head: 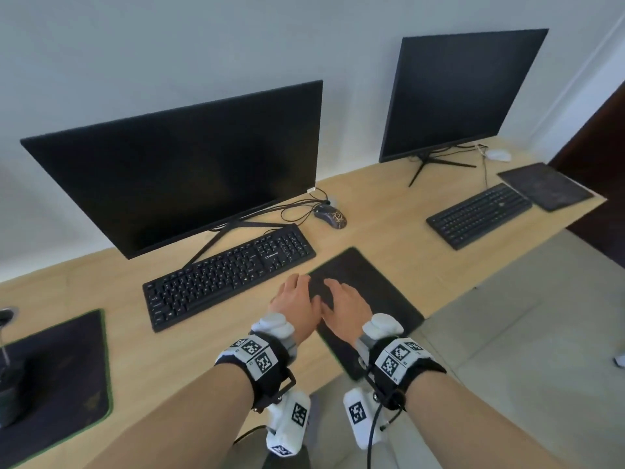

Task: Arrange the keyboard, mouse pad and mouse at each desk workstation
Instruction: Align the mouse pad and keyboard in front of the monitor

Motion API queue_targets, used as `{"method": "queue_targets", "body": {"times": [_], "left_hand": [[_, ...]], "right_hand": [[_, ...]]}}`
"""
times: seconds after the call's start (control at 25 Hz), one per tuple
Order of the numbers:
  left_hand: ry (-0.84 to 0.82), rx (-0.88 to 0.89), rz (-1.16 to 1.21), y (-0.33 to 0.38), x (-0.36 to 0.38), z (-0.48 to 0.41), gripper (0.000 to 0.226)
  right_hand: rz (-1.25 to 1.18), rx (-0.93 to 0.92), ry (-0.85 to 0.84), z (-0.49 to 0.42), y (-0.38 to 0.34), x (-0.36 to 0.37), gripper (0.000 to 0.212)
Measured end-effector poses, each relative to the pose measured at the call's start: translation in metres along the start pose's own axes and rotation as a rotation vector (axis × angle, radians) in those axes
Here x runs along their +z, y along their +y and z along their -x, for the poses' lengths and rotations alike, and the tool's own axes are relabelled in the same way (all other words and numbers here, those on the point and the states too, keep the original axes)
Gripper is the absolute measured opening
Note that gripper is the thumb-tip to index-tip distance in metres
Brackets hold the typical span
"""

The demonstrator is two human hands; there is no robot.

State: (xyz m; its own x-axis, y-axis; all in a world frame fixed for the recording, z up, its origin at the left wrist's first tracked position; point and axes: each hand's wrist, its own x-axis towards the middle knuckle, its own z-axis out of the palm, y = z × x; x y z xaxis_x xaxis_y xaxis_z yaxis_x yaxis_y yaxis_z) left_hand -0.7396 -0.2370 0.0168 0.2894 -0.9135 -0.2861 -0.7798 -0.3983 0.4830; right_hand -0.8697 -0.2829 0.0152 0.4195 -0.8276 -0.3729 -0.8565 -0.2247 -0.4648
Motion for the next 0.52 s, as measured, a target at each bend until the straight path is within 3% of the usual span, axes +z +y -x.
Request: {"method": "queue_targets", "body": {"times": [0.52], "left_hand": [[-0.14,0.035,-0.024,0.019,0.035,0.014,0.049]], "right_hand": [[0.036,0.139,0.002,0.033,0.041,-0.002,0.054]]}}
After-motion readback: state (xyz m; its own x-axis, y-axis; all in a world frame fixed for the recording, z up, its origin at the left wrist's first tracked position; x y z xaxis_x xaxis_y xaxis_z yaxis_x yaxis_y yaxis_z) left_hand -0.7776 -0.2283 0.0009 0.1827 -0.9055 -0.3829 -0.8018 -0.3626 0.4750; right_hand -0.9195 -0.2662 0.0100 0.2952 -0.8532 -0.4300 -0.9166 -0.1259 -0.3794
